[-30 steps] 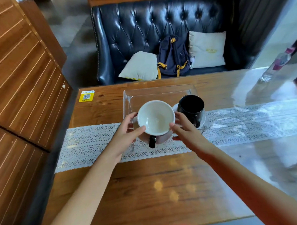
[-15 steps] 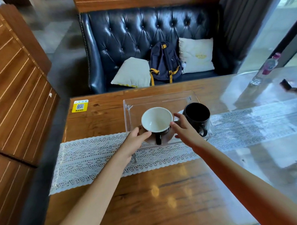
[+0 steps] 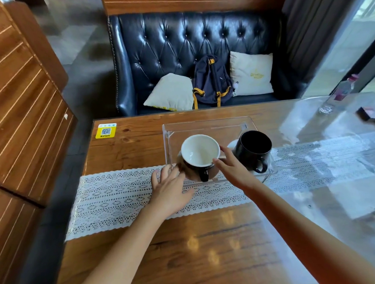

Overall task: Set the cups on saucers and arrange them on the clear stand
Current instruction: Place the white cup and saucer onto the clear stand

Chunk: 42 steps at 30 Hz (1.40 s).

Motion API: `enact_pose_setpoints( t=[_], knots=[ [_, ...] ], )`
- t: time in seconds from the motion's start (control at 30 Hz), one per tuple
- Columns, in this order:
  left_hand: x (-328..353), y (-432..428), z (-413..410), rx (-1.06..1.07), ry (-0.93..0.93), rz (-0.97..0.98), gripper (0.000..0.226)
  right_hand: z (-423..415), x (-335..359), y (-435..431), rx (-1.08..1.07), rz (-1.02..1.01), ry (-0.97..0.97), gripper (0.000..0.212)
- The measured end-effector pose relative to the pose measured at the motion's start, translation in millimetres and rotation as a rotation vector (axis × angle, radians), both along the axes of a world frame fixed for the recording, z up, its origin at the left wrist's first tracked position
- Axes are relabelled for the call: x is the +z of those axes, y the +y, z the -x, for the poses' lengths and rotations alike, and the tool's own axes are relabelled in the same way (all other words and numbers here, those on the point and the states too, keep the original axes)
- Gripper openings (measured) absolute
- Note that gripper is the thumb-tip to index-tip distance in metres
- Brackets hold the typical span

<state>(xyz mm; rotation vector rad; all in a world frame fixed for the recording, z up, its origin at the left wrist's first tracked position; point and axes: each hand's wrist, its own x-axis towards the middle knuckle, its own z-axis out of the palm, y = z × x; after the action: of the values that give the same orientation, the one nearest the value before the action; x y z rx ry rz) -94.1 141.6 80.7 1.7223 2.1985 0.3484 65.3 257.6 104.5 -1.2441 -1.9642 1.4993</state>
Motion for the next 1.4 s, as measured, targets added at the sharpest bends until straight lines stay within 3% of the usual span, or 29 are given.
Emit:
enact_pose_setpoints(
  t=[0.3, 0.47, 0.63, 0.73, 1.07, 1.4],
  knots=[
    [-10.8, -16.9, 8.6, 0.116, 0.058, -0.051, 0.057, 17.1, -5.3, -1.7, 0.152, -0.03, 0.034, 0.046],
    [-23.1, -25.1, 3.5, 0.138, 0.114, -0.085, 0.071, -15.0, -13.6, 0.0, 0.118, -0.353, -0.138, 0.043],
    [-23.4, -20.2, -1.5, 0.185, 0.076, -0.096, 0.069, -26.9, -28.0, -14.0, 0.466, -0.484, -0.307, 0.069],
    [-19.9, -15.2, -0.8, 0.2, 0.071, -0.093, 0.063, -19.9, -33.5, -9.2, 0.543, -0.579, -0.443, 0.066],
    [-10.6, 54.3, 31.6, 0.173, 0.155, 0.033, 0.058, 31.1, -22.9, 31.1, 0.521, -0.508, -0.54, 0.063],
    [-24.7, 62.0, 32.5, 0.179, 0.14, 0.013, 0.074, 31.6, -31.5, 39.5, 0.52, -0.543, -0.524, 0.065]
  ],
)
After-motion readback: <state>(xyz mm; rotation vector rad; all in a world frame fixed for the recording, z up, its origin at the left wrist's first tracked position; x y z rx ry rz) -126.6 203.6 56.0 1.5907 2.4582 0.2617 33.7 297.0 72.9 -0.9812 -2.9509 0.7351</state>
